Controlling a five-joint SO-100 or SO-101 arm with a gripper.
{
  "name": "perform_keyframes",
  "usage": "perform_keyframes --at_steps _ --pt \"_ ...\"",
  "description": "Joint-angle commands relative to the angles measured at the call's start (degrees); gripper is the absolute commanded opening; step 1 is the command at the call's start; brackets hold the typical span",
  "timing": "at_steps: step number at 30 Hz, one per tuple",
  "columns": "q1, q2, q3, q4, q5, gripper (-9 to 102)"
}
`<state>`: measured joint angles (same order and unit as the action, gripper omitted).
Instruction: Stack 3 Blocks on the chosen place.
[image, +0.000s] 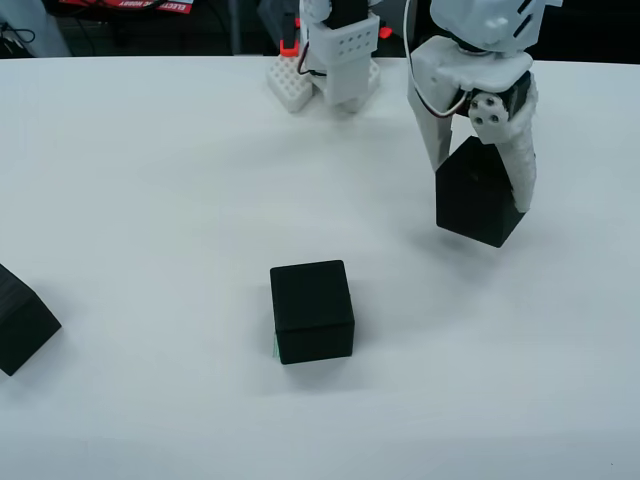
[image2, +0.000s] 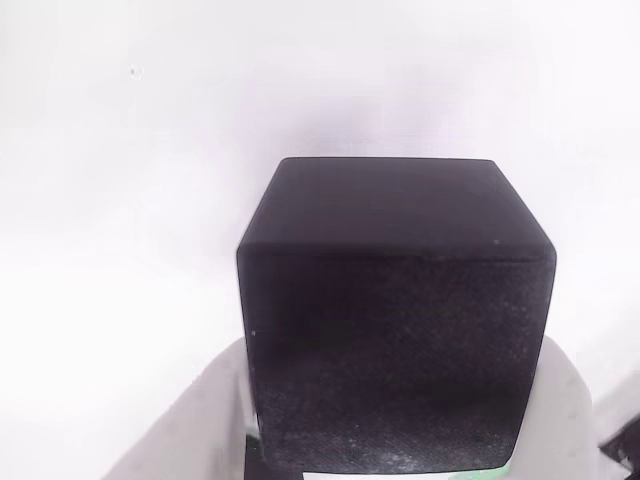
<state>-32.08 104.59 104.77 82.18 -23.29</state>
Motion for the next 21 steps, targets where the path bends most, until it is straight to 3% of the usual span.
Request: perform_keyframes --at_steps 1,11,21 --pt "4.3 3.2 -5.4 1.1 0.6 23" --pt "14.1 4.7 -16.0 7.9 0.6 23" --pt "21.7 5.4 -15.9 7.6 -0.3 23"
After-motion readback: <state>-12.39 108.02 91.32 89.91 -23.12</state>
